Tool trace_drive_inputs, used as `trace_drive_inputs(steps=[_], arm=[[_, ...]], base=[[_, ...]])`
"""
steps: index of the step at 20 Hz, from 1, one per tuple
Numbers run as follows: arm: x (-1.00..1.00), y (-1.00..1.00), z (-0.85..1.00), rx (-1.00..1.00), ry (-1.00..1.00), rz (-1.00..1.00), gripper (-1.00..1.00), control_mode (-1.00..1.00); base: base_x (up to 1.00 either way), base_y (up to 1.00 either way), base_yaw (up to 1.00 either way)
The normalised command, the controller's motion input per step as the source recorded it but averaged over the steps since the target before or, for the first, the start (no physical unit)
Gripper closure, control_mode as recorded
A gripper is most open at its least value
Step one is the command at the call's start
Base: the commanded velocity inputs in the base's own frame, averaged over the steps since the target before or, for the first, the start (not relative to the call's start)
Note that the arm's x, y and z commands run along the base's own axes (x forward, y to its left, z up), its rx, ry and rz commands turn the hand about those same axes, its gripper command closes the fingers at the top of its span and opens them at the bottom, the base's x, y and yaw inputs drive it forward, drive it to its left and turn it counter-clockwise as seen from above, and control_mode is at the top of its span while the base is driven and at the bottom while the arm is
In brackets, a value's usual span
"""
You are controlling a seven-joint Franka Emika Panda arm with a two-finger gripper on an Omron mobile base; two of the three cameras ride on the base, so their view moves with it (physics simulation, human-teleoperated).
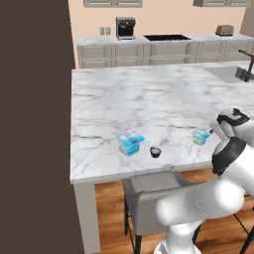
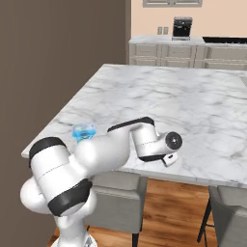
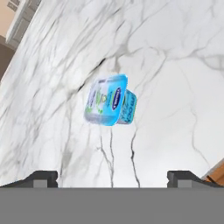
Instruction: Stack the yogurt containers by placing the smaller containers on top of the larger containers.
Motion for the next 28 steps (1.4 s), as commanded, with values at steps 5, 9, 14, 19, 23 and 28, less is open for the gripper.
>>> trace_drive_inputs(steps=[5,9,14,19,23,28], arm=[[0.29,-0.1,-0.17,0.0,0.0,0.0,-1.0,-1.0],[0.25,-0.13,-0.2,0.0,0.0,0.0,-1.0,-1.0],[0.27,-0.15,-0.2,0.0,0.0,0.0,-1.0,-1.0],[0.28,-0.18,-0.21,0.0,0.0,0.0,-1.0,-1.0],[0.29,-0.16,-0.2,0.0,0.0,0.0,-1.0,-1.0],[0.29,-0.08,-0.17,0.01,0.0,0.0,-1.0,-1.0]], base=[[0.0,0.0,0.0],[0.0,0.0,0.0],[0.0,0.0,0.0],[0.0,0.0,0.0],[0.0,0.0,0.0],[0.0,0.0,0.0]])
